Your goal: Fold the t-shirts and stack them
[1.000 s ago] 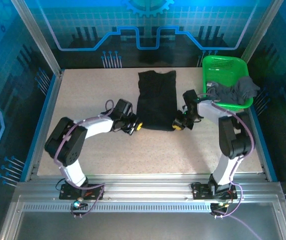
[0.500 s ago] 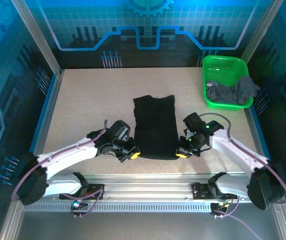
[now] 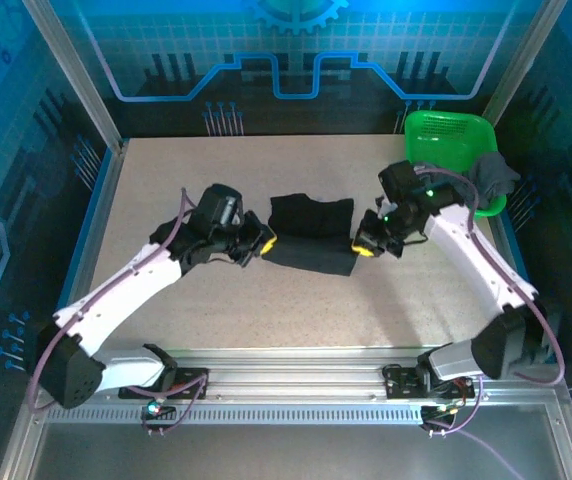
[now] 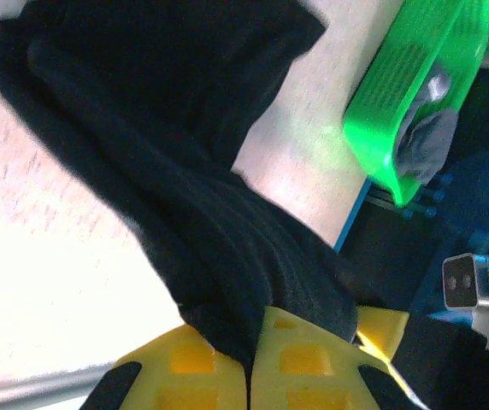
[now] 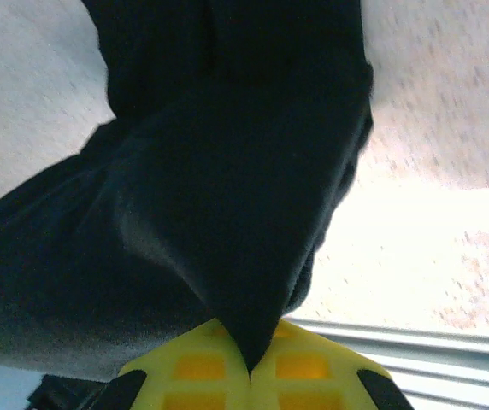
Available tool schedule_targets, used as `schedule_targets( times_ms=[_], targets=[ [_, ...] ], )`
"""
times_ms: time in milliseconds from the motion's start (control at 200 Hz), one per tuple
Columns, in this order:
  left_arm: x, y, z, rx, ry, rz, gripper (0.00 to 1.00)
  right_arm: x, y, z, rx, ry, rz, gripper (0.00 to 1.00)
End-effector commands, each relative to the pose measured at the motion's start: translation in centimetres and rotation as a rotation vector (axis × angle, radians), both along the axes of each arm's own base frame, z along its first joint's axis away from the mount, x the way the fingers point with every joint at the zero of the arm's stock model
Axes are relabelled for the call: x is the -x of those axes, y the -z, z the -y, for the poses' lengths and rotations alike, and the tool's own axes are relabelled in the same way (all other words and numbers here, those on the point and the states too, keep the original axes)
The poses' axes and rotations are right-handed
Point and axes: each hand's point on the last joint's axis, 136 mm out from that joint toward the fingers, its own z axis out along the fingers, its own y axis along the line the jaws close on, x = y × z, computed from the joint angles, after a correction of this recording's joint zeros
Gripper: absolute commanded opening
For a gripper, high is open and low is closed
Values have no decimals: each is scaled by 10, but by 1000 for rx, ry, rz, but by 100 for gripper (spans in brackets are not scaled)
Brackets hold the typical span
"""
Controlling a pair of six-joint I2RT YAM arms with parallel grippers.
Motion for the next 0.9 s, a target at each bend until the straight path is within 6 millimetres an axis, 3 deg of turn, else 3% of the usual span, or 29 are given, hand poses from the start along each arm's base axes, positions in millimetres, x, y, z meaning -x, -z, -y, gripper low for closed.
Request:
schedule_targets(
  times_ms=[0, 105, 175, 275, 300, 365, 395, 470, 555, 650, 820, 895],
  targets=[
    [-46, -8, -3, 6, -6, 54, 0, -35, -3, 3, 10, -9, 2, 0],
    [-95, -9, 1, 4, 5, 85, 0, -85, 4, 12, 42, 35, 17, 0],
    [-129, 7, 4, -20, 10, 67, 0, -119, 16, 18, 70, 64, 30, 0],
    [-174, 39, 0, -57, -10, 42, 0, -167, 48, 19, 60, 83, 9, 0],
    [-185, 45, -2, -63, -15, 39, 3, -179, 56, 20, 56, 84, 10, 6],
    [-209, 61, -2, -56, -21, 17, 29, -204, 71, 24, 80, 76, 2, 31],
    [-216, 65, -2, -60, -25, 11, 37, -211, 74, 27, 105, 70, 3, 38],
    [-225, 56, -4, -83, -34, 53, 47, -224, 62, 32, 148, 48, 67, 49],
    [-208, 44, -3, -108, -37, 67, 49, -224, 39, 31, 140, 24, 149, 54],
    [-161, 37, 3, -89, -43, 52, 50, -202, 20, 31, 137, 8, 193, 54],
    [-63, 70, 36, 36, -87, -99, 57, -127, 11, 19, 38, 22, 270, 53],
    [-43, 78, 60, 123, -138, -107, 64, -92, 13, 16, -22, 27, 309, 54]
  ],
)
